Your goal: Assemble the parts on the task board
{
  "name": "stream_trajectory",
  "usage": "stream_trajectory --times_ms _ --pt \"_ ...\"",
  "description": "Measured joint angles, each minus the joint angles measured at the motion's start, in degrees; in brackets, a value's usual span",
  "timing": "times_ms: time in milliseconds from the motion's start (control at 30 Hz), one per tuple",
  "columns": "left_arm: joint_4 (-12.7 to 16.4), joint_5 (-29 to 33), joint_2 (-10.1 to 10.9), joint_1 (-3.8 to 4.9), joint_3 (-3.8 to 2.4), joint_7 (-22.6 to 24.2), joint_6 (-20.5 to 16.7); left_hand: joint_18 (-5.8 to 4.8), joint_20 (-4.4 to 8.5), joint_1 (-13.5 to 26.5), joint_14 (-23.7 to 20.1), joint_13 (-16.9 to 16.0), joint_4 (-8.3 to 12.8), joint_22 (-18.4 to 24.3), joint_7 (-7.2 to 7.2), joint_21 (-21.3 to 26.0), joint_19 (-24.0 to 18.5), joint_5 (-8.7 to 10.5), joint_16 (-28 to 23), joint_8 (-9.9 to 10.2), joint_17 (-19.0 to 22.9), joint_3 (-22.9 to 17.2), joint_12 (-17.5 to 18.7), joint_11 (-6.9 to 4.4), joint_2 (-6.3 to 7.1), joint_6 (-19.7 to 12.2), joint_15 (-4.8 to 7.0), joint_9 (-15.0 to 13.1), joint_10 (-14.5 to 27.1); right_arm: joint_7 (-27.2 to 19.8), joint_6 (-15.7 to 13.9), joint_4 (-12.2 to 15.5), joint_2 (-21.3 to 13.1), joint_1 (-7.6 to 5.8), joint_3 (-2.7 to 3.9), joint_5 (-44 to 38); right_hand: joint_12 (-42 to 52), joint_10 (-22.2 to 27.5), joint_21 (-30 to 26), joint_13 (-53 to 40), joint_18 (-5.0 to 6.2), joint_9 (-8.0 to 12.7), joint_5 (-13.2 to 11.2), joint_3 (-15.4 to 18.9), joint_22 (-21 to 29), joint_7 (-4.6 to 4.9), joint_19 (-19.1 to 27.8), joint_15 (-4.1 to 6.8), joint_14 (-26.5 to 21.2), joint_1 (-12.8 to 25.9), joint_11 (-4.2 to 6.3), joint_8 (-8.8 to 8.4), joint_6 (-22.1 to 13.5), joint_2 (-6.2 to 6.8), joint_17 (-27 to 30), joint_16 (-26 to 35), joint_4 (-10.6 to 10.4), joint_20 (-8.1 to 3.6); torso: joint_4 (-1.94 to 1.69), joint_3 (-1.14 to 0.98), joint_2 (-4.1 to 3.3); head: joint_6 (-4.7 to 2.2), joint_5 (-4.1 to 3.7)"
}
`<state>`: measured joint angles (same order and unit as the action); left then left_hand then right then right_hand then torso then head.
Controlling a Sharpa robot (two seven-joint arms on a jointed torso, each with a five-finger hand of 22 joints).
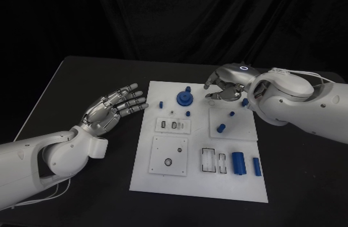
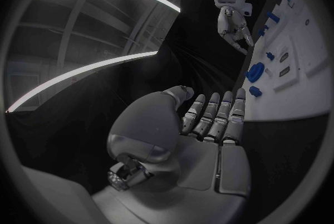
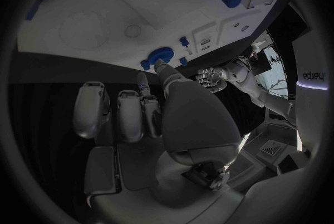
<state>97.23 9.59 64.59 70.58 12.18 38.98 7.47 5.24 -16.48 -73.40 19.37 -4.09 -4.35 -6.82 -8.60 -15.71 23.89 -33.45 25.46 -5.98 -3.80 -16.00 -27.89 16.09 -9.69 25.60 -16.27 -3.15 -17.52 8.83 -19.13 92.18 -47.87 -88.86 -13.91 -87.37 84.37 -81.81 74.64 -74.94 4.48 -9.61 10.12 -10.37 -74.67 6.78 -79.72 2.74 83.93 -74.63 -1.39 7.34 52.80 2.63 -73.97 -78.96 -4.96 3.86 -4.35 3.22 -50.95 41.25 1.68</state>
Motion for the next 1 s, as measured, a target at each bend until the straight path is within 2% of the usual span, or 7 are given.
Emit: stream_trajectory --times_ms 167,267,367,467,667,867,1000 --pt "0.3 0.0 0.0 -0.01 0.00 0.0 0.0 0.00 0.00 0.0 0.0 0.0 0.0 0.0 0.00 0.0 0.0 0.00 0.2 0.0 0.0 0.0 0.0 0.00 0.00 0.0 0.00 0.0 0.0 -0.3 -1.8 4.1 -6.2 -0.69 -0.11 0.0 -1.2 1.0 -1.7 0.0 0.04 0.4 0.5 -0.2 1.2 -0.34 0.7 0.00 0.0 -0.8 0.61 -0.94 -0.7 0.23 2.2 2.0 0.2 -0.38 0.02 -0.01 -0.01 -0.38 -0.12" --pt "0.4 0.0 0.0 -0.01 -0.01 0.0 0.0 0.00 0.00 0.0 0.0 0.0 0.0 0.0 0.00 0.0 0.0 0.00 0.3 0.0 0.0 0.0 0.0 -0.01 0.00 0.0 0.00 0.0 0.0 -0.5 -3.0 5.9 -9.8 -0.62 -0.25 0.4 -2.2 1.8 -2.6 0.4 0.03 1.3 1.3 -0.7 1.7 -0.95 1.1 0.53 0.2 -2.0 1.35 -2.86 -3.7 0.35 3.0 2.9 0.1 -0.71 0.07 0.00 -0.01 -0.48 0.09" --pt "0.8 0.0 0.1 -0.02 -0.02 0.0 -0.1 0.00 0.00 0.0 0.0 0.0 0.2 0.0 0.00 0.0 0.0 0.00 0.3 0.0 0.0 -0.2 0.0 -0.01 0.00 0.0 0.00 0.0 0.0 -0.7 -4.5 6.9 -12.8 0.08 -0.27 0.8 -3.2 2.6 -3.2 1.9 0.03 2.1 1.4 -1.0 2.0 -2.05 1.5 1.02 0.1 -2.4 2.20 -3.59 -6.2 0.37 3.5 3.3 0.0 -1.11 0.10 0.03 0.03 -0.49 -0.01" --pt "1.5 -0.1 0.5 -0.02 -0.02 0.0 -0.1 0.00 0.00 0.0 0.0 0.0 0.2 0.0 0.00 0.0 0.0 0.00 0.3 0.0 0.0 -0.2 0.0 -0.01 0.00 0.0 0.00 0.0 0.0 -1.0 -5.9 7.4 -15.3 1.30 -0.38 1.4 -3.2 2.6 -3.2 2.3 0.03 2.3 1.1 -0.9 2.1 -2.30 1.5 1.11 0.0 -2.4 2.20 -3.60 -6.6 0.37 3.7 3.5 -0.4 -1.11 0.07 0.09 0.15 -0.49 -0.38" --pt "3.1 -0.3 1.7 -0.01 -0.04 0.0 -0.6 0.00 0.00 0.0 0.0 0.0 0.2 0.0 -0.21 0.0 0.0 0.00 0.3 0.0 0.0 -0.2 -0.2 -0.01 0.00 0.2 0.00 0.0 0.0 -1.6 -8.6 6.3 -17.3 3.27 -0.43 2.9 -3.4 2.6 -3.4 2.3 0.02 2.3 0.5 -0.7 2.0 -2.05 1.3 1.31 0.2 -2.4 2.20 -3.23 -6.3 0.37 3.7 3.5 -1.2 -1.32 -0.04 0.10 0.26 -0.71 -0.69" --pt "4.2 -0.5 2.1 0.09 -0.04 0.0 -1.1 0.00 0.00 0.3 0.0 0.0 0.3 0.0 -0.21 0.0 0.0 0.00 0.5 0.0 -0.1 -0.3 -0.3 0.22 0.30 0.2 0.00 0.0 -0.2 -2.0 -11.2 4.7 -17.7 5.34 -0.44 3.9 -3.4 2.6 -3.4 2.0 0.01 2.3 -1.4 -0.1 1.9 -1.95 1.1 1.31 0.2 -2.2 2.20 -3.01 -5.4 1.07 3.5 3.5 -2.6 -1.52 -0.04 0.03 0.34 -1.01 -0.74" --pt "4.3 -0.6 2.0 0.12 -0.03 0.0 -1.3 0.01 0.00 0.3 0.0 0.0 0.3 0.0 -0.21 0.0 0.0 0.00 0.5 0.0 -0.1 -0.3 -0.3 0.22 0.30 0.2 0.00 -0.1 -0.2 -2.1 -12.5 4.1 -17.8 6.37 -0.44 4.4 -3.4 2.3 -3.4 1.6 0.01 2.3 -2.7 0.5 1.6 -1.74 1.1 1.31 0.2 -1.9 1.89 -3.01 -5.2 1.31 3.3 3.5 -3.7 -1.52 0.04 -0.11 0.41 -1.05 -1.20"
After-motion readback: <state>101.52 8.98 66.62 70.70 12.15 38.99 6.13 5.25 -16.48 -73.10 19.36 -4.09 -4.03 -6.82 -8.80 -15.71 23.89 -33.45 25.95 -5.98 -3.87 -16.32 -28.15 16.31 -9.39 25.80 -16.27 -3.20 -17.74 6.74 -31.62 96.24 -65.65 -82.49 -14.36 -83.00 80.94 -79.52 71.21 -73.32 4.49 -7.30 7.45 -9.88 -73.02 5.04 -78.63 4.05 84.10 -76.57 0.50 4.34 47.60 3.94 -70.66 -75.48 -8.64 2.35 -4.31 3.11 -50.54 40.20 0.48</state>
